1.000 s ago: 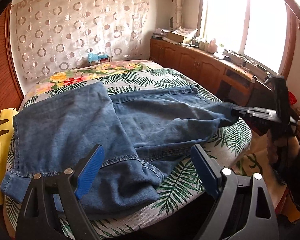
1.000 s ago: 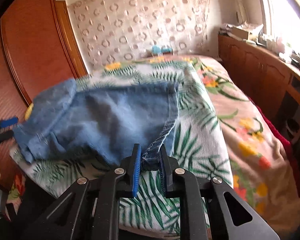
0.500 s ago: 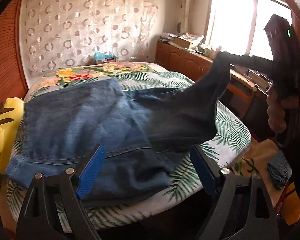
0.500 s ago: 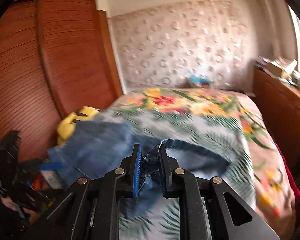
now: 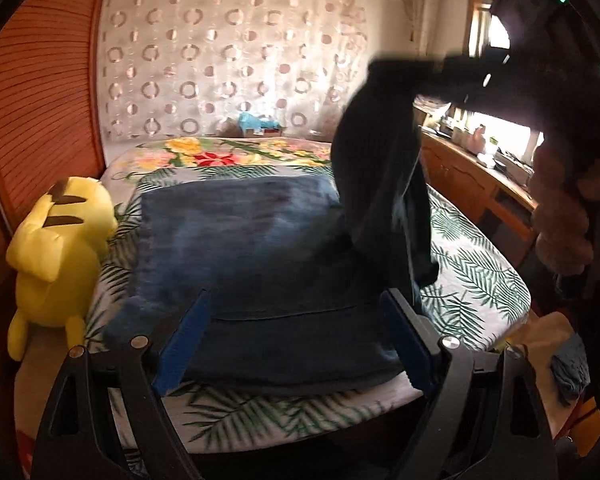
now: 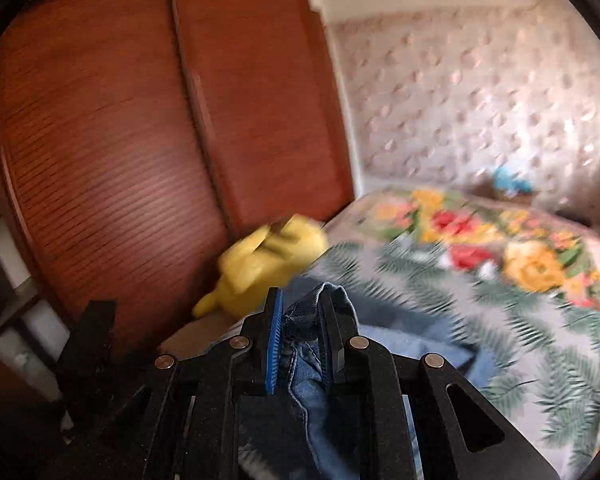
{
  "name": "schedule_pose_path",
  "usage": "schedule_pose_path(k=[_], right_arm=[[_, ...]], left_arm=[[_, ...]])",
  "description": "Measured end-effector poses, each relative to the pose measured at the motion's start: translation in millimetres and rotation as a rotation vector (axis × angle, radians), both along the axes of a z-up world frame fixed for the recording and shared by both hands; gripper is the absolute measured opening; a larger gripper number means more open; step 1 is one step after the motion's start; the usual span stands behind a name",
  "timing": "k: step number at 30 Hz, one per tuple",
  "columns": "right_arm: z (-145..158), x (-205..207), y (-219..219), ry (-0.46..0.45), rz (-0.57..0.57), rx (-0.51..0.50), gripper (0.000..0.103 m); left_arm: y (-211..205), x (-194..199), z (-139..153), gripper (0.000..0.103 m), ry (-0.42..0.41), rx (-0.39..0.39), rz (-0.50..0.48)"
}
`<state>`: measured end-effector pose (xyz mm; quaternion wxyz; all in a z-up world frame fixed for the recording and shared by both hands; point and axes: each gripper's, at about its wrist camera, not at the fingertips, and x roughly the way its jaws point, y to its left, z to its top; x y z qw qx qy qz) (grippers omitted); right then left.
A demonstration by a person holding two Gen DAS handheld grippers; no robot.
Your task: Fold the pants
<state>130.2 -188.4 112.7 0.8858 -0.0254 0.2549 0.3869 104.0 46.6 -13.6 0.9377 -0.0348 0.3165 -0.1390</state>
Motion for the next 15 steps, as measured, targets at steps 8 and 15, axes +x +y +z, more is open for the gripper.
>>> schedule_pose_path(k=[8, 15], right_arm=[[-25.3, 36.9, 7.0, 0.121, -0.02, -0.088, 0.031], [-27.0, 39.6, 9.5, 0.111, -0.087, -0.101, 0.036]], left_arm=[[12.4, 3.5, -7.9, 0.088, 0.012, -0.004, 0.023], [15.1, 15.7, -18.4, 0.088, 0.032, 0.016, 0.025]])
